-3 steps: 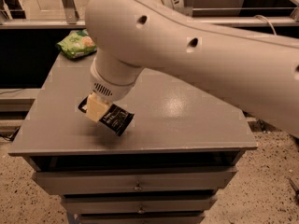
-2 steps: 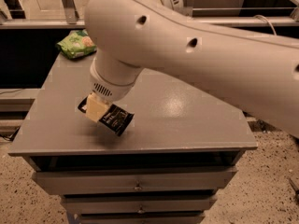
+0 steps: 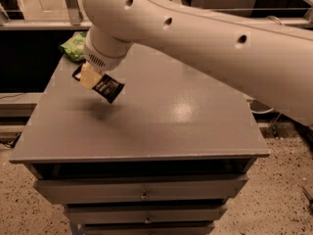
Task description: Move rxbar chocolate near green rice chip bag
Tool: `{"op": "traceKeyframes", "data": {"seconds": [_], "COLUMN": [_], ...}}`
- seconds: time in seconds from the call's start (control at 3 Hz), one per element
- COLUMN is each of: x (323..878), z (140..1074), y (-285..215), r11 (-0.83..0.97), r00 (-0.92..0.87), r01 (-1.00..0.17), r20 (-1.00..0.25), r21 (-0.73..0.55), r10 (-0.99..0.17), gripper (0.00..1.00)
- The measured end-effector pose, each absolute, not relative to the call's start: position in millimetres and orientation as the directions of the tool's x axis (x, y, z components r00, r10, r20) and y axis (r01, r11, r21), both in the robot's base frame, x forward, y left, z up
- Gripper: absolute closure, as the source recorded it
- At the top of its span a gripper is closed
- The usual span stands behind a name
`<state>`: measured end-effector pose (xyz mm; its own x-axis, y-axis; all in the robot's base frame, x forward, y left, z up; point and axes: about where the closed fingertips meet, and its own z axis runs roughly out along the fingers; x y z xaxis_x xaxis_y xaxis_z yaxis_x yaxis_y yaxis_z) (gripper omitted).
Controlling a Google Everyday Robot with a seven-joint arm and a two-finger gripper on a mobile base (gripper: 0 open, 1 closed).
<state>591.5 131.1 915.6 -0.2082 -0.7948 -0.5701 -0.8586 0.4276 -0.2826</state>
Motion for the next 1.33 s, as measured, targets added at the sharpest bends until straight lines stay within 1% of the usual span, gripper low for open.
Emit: {"op": "traceKeyframes", "data": {"seconds": [0.33,0.67,1.0,1.33], "x": [648.0,702.3,738.4,761.8], "z": [930.8,942.2,940.2,925.4], "y": [140.6,132.9,125.8,123.2], "r11": [0.438,0.464,0.483,0.491], "r00": [-0.166,-0.153,-0.161,-0.183], "r01": [-0.835,-0.805,-0.788,-0.786], "r20": [-0.606,-0.625,-0.630,-0.618], "r21": [-0.334,-0.370,-0.381,-0.374], "r10": [-0.778,-0.765,-0.760,-0.764], "gripper": [1.00,1.00,1.00,1.00]}}
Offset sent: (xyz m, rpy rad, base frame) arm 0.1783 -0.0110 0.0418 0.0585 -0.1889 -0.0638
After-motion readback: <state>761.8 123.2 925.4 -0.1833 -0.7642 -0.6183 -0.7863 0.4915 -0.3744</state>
